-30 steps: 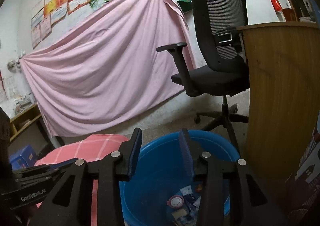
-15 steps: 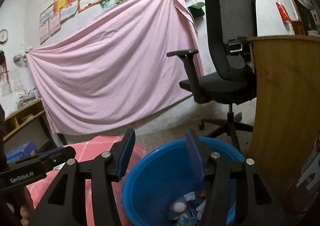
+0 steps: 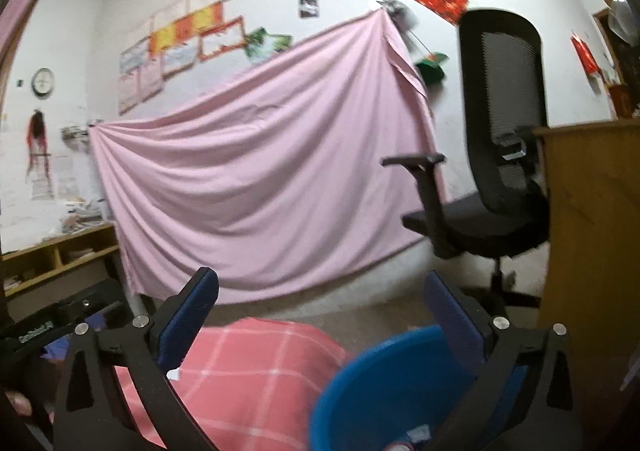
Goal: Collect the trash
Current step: 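Move both open tools back over the table toward the white sachet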
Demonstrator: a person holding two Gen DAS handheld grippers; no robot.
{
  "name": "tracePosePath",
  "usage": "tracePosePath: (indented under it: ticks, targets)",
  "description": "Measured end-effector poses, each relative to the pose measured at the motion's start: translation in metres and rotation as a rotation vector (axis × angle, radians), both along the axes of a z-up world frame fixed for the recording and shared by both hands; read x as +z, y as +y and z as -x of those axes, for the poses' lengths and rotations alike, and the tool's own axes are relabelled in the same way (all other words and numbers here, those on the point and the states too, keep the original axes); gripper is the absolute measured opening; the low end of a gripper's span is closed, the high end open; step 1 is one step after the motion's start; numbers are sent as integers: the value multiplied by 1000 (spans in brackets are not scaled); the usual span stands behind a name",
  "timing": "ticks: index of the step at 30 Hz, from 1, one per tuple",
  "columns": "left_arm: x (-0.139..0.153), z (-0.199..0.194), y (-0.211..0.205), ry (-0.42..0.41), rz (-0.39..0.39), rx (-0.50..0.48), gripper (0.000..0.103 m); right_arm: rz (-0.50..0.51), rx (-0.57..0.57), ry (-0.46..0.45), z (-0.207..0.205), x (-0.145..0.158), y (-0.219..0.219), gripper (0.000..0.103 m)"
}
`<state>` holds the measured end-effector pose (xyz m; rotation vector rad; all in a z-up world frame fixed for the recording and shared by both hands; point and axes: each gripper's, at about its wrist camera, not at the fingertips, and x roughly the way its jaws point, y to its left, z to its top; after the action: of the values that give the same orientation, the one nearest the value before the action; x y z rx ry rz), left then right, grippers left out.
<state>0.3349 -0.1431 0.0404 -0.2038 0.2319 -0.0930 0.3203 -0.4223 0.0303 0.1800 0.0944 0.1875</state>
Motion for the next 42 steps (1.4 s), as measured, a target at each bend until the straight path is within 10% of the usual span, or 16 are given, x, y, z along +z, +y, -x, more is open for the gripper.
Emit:
tracePosePath:
  ticks: [17, 42]
  targets:
    - [-29, 4, 78, -11, -78, 57, 101, 90, 90, -32, -11, 1, 96, 103]
    - [-66, -16, 119, 273, -78, 77, 101, 212, 155, 220, -54, -31, 158, 103]
